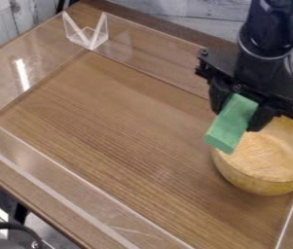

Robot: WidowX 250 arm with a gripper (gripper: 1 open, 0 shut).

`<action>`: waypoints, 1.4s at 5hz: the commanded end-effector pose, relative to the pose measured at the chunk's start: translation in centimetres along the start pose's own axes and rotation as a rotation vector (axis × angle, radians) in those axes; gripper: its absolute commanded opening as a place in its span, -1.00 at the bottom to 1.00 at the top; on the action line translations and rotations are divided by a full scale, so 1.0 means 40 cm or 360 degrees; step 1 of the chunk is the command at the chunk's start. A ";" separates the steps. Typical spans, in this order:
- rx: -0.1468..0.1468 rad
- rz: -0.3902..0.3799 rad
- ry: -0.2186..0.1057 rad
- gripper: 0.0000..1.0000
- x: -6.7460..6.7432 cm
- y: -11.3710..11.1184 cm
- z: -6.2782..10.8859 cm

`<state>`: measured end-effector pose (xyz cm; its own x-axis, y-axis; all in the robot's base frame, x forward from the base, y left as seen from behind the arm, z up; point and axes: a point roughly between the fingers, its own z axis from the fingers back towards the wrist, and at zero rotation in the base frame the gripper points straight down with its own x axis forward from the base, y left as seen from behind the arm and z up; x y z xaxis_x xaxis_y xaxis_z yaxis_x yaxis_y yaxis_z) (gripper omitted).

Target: Put the green block in the brown bowl

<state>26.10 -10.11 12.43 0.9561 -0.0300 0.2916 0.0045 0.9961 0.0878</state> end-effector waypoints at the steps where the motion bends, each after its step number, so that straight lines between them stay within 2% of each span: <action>1: -0.0016 0.0049 -0.0096 -1.00 0.019 -0.016 0.009; 2: -0.0007 0.0070 -0.0136 -1.00 0.015 -0.023 -0.002; 4: -0.0025 0.0046 -0.0211 -1.00 0.024 -0.014 -0.072; 6: -0.0065 -0.0071 -0.0258 -1.00 0.037 -0.085 -0.057; 7: -0.0040 0.0005 -0.0257 -1.00 0.035 -0.063 -0.049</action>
<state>27.46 -12.41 8.93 0.9190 -0.0550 0.3905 0.0207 0.9956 0.0916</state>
